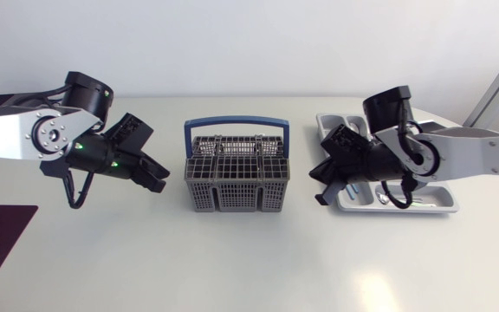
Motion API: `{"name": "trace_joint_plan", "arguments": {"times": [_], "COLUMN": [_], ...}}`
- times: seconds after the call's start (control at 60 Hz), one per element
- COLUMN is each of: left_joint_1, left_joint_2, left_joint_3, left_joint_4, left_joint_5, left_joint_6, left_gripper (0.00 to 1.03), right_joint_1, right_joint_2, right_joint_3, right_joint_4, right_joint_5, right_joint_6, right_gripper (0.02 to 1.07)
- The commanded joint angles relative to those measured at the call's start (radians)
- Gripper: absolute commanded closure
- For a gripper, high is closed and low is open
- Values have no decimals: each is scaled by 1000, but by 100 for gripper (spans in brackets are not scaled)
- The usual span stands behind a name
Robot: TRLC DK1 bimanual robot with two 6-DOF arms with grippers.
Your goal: Unload the cutlery basket into the drawer organizer.
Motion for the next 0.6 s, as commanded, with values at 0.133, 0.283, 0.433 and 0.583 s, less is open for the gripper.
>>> {"name": "trace_joint_plan", "arguments": {"times": [0.133,0.283,0.433,0.583], "left_joint_1": [15,13,16,32], "left_joint_2": [-78,-93,-107,-165], "left_joint_3": [-39,-53,-64,-78], "left_joint_4": [0,15,34,35], "left_joint_5": [-5,-37,-74,-78], "left_joint_6": [4,-7,-53,-115], "left_gripper": [3,4,4,4], "right_joint_1": [-14,-34,-91,-152], "right_joint_2": [-111,-160,-234,-313], "right_joint_3": [-56,-90,-122,-148], "right_joint_4": [33,70,105,112], "right_joint_5": [39,45,45,36], "right_joint_6": [-1,8,34,62], "right_gripper": [3,6,6,6]}}
